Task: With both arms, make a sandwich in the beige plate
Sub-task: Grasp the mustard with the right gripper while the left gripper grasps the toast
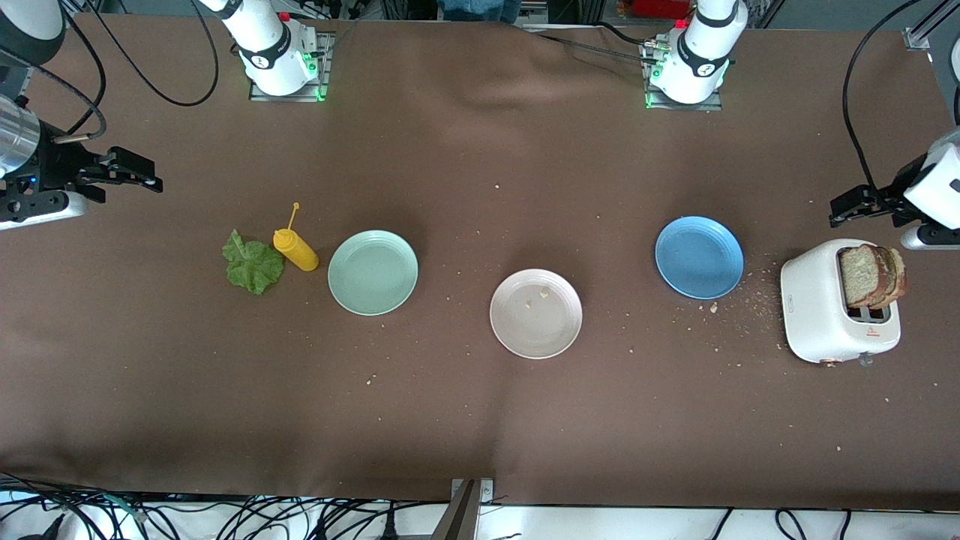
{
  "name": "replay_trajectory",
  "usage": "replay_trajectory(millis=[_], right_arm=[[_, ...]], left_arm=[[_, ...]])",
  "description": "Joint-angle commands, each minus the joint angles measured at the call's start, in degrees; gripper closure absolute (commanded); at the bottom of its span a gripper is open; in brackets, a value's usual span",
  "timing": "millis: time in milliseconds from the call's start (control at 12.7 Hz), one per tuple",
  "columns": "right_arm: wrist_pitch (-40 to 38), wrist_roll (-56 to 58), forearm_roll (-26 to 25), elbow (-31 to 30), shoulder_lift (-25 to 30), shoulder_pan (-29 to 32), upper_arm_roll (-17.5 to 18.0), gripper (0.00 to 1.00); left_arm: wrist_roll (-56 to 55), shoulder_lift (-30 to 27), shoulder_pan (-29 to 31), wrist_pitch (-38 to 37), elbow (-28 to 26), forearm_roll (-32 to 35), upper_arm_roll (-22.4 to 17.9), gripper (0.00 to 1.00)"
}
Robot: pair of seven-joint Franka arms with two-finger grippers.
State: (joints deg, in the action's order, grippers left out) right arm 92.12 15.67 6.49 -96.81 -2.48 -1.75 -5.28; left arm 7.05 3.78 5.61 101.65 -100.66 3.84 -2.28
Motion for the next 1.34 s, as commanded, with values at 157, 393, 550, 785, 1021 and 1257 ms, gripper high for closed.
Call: replay_trajectory(millis=[157, 393, 550, 785, 1021, 1257], right_arm=[[5.5, 21.4, 11.2, 0.1, -6.6, 0.5, -4.8, 0.01], [6.5, 39.8, 20.0, -1.9, -10.5, 1.2, -5.4, 0.01], [6.4, 53.1, 25.4, -2.4, -13.9, 2.0, -5.4, 0.01], [5.8, 69.0, 32.4, -4.3, -17.7, 3.9, -5.4, 0.01], [4.7, 90.1, 40.5, -9.3, -22.2, 6.6, -5.3, 0.01], [-1.4, 108.9, 46.9, -9.3, -29.3, 8.6, -5.3, 0.02]], left_arm=[[7.8, 5.9, 5.1, 5.5, 0.3, 0.4, 0.5, 0.00], [9.9, 8.9, 6.8, 8.1, 0.4, 0.3, 0.5, 0.00], [9.9, 10.6, 7.1, 9.9, 0.4, 0.2, 0.5, 0.00], [9.9, 12.6, 7.7, 12.1, 0.4, -0.2, 0.5, 0.00], [9.9, 14.4, 7.7, 14.8, 0.4, -0.3, 0.5, 0.00], [9.9, 16.6, 7.7, 16.8, 0.4, -1.0, 0.5, 0.00]])
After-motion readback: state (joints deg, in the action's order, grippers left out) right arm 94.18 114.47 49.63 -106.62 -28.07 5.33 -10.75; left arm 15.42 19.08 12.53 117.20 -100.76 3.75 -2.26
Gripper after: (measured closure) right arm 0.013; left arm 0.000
